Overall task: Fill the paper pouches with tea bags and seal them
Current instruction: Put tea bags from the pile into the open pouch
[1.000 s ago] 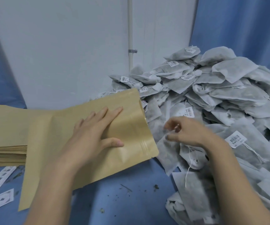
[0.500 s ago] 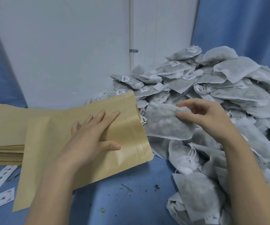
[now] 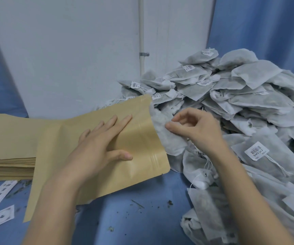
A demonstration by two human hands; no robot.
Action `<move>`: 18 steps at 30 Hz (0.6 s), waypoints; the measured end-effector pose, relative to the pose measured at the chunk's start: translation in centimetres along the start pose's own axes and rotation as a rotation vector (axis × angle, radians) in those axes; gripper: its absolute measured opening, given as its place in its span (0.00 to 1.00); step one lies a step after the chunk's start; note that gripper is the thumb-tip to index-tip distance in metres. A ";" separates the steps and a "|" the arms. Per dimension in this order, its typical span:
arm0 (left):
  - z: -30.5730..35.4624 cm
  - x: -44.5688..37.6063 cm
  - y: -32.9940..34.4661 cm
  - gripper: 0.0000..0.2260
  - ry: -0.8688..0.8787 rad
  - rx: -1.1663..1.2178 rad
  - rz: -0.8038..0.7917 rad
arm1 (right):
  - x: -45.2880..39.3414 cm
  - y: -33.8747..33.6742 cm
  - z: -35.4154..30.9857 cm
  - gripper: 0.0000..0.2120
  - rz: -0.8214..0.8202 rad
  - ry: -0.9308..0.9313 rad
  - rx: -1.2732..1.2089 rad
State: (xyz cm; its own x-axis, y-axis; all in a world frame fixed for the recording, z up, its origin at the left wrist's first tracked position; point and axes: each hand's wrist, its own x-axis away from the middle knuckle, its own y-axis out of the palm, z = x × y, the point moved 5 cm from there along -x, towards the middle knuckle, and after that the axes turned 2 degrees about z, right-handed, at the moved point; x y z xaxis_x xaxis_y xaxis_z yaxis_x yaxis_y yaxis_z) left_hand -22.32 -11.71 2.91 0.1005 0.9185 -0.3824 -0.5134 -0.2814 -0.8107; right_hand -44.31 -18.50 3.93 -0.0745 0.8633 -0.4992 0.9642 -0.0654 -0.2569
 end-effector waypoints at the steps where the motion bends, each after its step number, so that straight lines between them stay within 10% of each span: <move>1: 0.0 0.1 -0.1 0.38 -0.006 0.012 0.007 | 0.1 0.0 -0.2 0.08 -0.018 -0.010 0.016; 8: 2.2 -0.1 1.0 0.38 0.111 0.054 -0.117 | 0.6 3.4 -0.6 0.10 -0.148 -0.020 0.177; 14: 3.4 -0.1 1.8 0.37 0.147 0.062 -0.181 | 2.6 6.1 -1.1 0.23 -0.595 0.096 0.125; 18: 3.4 -0.2 2.0 0.38 0.164 0.002 -0.167 | 2.0 5.5 2.0 0.17 -0.263 0.139 0.739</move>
State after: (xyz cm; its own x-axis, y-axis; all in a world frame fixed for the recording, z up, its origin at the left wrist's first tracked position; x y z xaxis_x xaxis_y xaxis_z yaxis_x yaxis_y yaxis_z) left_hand -26.27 -11.48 2.86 0.3215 0.8946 -0.3103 -0.4800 -0.1285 -0.8678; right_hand -39.68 -18.09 -0.14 -0.1969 0.9480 -0.2502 0.4972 -0.1234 -0.8588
